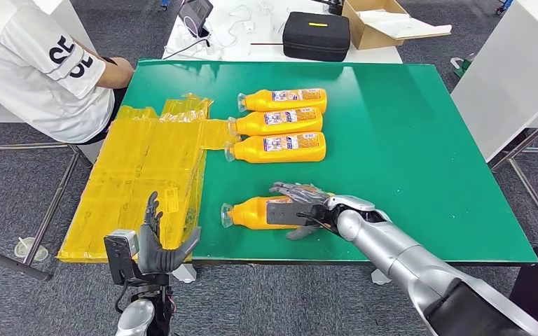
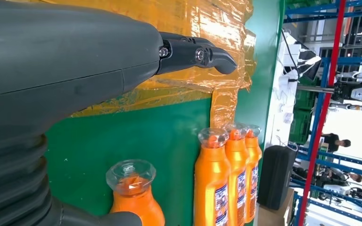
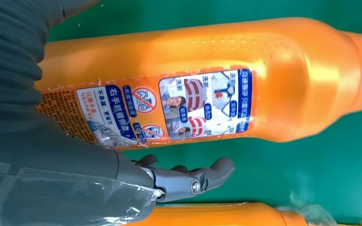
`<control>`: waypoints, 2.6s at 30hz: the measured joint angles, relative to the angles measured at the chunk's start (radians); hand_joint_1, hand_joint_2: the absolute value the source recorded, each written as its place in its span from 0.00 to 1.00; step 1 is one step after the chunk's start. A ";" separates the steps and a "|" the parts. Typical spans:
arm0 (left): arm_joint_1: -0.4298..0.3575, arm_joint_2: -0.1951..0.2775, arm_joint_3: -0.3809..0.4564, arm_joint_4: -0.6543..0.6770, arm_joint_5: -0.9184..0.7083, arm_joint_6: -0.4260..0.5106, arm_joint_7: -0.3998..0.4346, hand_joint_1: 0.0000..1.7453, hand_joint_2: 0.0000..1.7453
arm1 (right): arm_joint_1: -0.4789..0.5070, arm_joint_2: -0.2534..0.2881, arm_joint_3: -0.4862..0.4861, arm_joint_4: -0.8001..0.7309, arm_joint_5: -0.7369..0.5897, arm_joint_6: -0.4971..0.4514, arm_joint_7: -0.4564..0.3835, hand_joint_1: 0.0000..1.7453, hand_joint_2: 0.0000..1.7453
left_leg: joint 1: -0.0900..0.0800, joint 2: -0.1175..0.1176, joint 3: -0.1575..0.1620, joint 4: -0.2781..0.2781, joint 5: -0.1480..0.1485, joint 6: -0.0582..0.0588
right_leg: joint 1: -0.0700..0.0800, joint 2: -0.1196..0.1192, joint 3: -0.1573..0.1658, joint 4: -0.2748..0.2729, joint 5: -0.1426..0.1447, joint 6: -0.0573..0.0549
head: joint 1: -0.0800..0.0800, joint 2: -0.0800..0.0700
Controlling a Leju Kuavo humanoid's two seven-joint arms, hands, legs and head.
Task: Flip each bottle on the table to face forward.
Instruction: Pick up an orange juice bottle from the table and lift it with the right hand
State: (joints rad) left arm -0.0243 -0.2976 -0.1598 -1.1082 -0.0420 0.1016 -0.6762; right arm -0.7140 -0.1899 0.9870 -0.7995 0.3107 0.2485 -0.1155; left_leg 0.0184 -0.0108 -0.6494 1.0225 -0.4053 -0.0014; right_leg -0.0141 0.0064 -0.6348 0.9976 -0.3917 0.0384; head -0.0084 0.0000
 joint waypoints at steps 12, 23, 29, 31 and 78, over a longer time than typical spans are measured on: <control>0.001 0.000 0.000 0.000 0.002 0.000 0.006 0.00 1.00 | -0.013 0.006 0.034 0.016 0.041 -0.026 0.026 0.00 1.00 | 0.000 0.000 0.000 0.000 0.000 0.000 | 0.000 0.000 0.000 0.000 0.000 0.000 | 0.000 0.000; 0.002 0.000 0.001 0.000 0.001 0.005 0.019 0.00 1.00 | -0.010 0.008 0.045 0.015 0.085 -0.053 0.030 1.00 1.00 | 0.000 0.000 0.001 0.000 0.000 0.000 | 0.000 0.000 0.001 0.000 0.000 0.000 | 0.000 0.000; 0.003 0.000 0.001 0.000 -0.001 0.012 0.025 0.00 1.00 | 0.005 0.006 0.044 0.006 0.102 -0.077 0.028 1.00 1.00 | 0.000 0.000 0.001 0.000 0.000 0.000 | 0.000 0.000 0.001 0.000 0.000 0.000 | 0.000 0.000; 0.003 0.000 0.002 0.000 -0.001 0.013 0.027 0.00 1.00 | 0.016 0.003 0.039 -0.004 0.100 -0.093 0.024 1.00 1.00 | 0.000 0.000 0.001 0.000 0.000 0.000 | 0.000 0.000 0.001 0.000 0.000 0.000 | 0.000 0.000; -0.060 0.010 -0.123 -0.103 0.219 -0.290 0.109 0.00 1.00 | 0.470 0.433 -0.523 -0.179 0.244 -0.743 -0.507 1.00 1.00 | 0.001 -0.003 -0.003 0.000 -0.001 -0.001 | 0.000 -0.001 -0.002 0.000 -0.002 0.000 | 0.000 0.000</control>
State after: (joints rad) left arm -0.0848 -0.2875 -0.2827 -1.2111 0.1771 -0.1881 -0.5671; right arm -0.2442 0.2428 0.4641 -0.9784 0.5547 -0.4941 -0.6222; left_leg 0.0193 -0.0138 -0.6519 1.0222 -0.4064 -0.0022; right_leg -0.0137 0.0058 -0.6373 0.9977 -0.3933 0.0386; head -0.0083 0.0000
